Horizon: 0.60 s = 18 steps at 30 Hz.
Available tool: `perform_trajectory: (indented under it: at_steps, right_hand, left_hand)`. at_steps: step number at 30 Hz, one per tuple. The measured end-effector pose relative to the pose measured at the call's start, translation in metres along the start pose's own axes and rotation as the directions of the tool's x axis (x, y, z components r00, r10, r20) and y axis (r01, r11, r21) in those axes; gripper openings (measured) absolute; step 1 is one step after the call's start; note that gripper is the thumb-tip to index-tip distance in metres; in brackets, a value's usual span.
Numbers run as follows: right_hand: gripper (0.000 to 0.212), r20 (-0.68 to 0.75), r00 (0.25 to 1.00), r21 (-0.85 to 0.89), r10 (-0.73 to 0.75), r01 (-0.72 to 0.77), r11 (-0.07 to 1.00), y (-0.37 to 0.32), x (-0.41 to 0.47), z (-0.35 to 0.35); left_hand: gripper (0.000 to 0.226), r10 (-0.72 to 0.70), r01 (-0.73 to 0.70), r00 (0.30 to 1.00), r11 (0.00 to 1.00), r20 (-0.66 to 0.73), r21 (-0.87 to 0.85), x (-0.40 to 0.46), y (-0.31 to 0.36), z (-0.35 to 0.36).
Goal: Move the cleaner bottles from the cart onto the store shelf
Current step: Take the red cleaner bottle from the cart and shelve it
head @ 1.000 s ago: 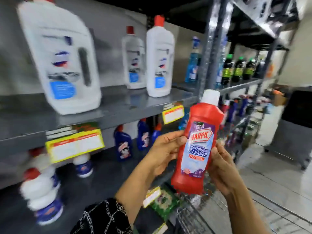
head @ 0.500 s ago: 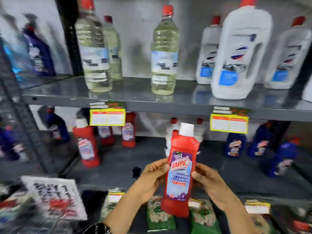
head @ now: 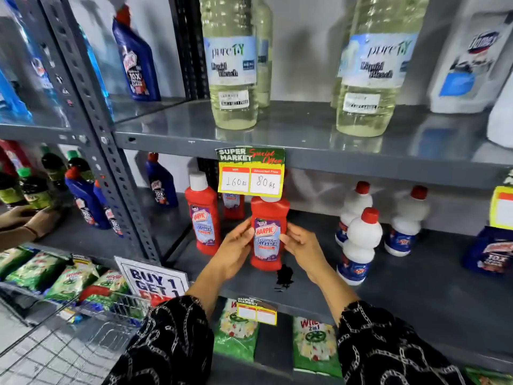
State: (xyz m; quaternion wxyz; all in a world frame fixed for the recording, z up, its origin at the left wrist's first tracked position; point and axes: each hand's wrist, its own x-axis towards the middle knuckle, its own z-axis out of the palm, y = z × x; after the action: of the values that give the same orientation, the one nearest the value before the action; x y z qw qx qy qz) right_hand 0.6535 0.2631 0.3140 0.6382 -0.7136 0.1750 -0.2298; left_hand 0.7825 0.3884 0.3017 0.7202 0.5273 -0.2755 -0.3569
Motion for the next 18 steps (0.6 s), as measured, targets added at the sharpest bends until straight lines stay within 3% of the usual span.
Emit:
perform_trajectory:
  at_steps: [8,11,12,15,16,18]
  right_hand:
    - [0.038,-0.038,0.998,-0.022,0.057,-0.058,0.998,0.017,0.013,0.01]
    - [0.039,-0.033,0.996,-0.123,0.085,-0.089,0.989,0.009,0.014,0.01]
    - [0.04,-0.052,0.995,-0.167,0.083,-0.091,0.982,0.007,0.012,0.008]
    - [0.035,-0.199,0.979,-0.204,0.049,-0.091,0.975,-0.005,-0.003,-0.007]
    - [0.031,-0.251,0.968,-0.186,0.025,-0.073,0.98,-0.009,-0.011,-0.016]
    - [0.027,-0.321,0.947,-0.072,0.009,-0.034,0.997,-0.022,-0.031,-0.036]
  left_hand:
    - [0.044,-0.018,0.015,0.999,0.998,-0.038,-0.062,0.018,-0.018,-0.009]
    - [0.042,-0.01,-0.009,0.979,0.996,-0.203,-0.094,0.013,-0.019,-0.002]
    - [0.037,-0.007,-0.039,0.942,0.991,-0.336,-0.128,0.011,-0.022,0.002]
    - [0.025,0.047,-0.217,0.708,0.964,-0.705,-0.155,-0.004,-0.016,0.033]
    - [0.028,0.071,-0.24,0.672,0.962,-0.737,-0.126,-0.01,-0.013,0.051]
    - [0.032,0.098,-0.236,0.711,0.966,-0.696,-0.105,-0.023,-0.007,0.097]
